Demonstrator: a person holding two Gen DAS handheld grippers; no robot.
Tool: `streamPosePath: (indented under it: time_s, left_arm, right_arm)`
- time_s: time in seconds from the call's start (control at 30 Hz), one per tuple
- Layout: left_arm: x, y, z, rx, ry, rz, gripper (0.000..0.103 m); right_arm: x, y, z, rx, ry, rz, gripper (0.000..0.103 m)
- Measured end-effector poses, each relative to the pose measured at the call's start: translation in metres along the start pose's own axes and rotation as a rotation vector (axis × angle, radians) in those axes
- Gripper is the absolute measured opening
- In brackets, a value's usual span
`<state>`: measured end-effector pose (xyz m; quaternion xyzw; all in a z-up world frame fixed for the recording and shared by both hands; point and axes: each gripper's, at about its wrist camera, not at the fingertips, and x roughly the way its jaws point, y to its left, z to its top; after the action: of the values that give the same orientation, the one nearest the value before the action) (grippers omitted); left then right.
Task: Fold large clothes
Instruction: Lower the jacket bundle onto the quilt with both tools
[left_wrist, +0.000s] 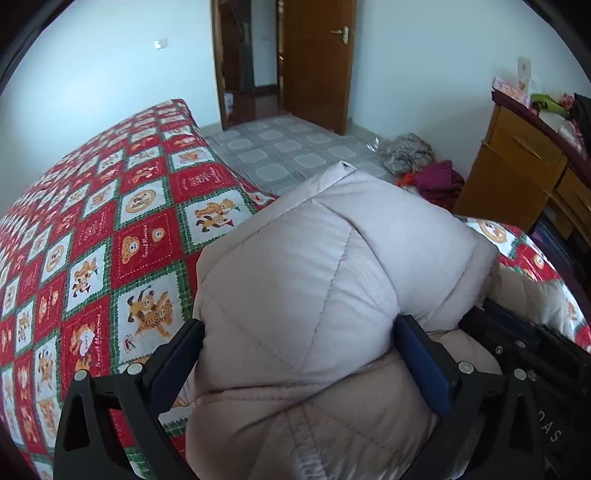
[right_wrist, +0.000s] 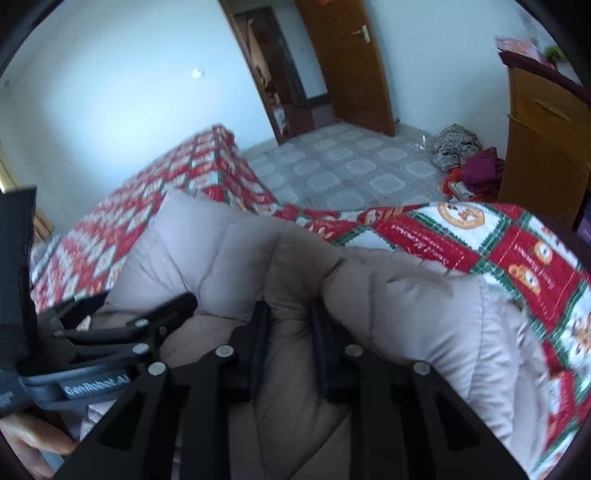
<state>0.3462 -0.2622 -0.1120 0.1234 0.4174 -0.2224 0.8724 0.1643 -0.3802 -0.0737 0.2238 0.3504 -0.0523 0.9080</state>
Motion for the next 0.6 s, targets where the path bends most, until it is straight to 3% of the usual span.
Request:
streamPosePath:
  time_s: [0.23,0.33,0.4,0.47,0.6]
  left_arm:
    - [-0.025,-0.002,0.000,0.057,-0.026,0.027,0.102]
    - [-0.060,-0.002,-0.010,0.090,-0.080,0.023,0.102]
    - [-0.087,-0.004,-0.021,0.127,-0.103,0.017,0.102]
    - [-0.108,-0.004,-0.037,0.133,-0.104,0.000,0.102]
    - [-0.126,-0.004,-0.075,0.097,-0.089,-0.033,0.102]
  right_arm:
    - [-0.011,0.004,0.007,-0.021,0.015,-0.011,0.024]
    - [-0.053,0.011,0.007,-0.021,-0.036,-0.013,0.024]
    - [-0.092,0.017,-0.001,-0.041,-0.089,0.011,0.027]
    - [-0.119,0.020,-0.019,-0.064,-0.087,-0.022,0.035]
    - [-0.140,0.015,-0.065,-0.040,-0.026,-0.036,0.040]
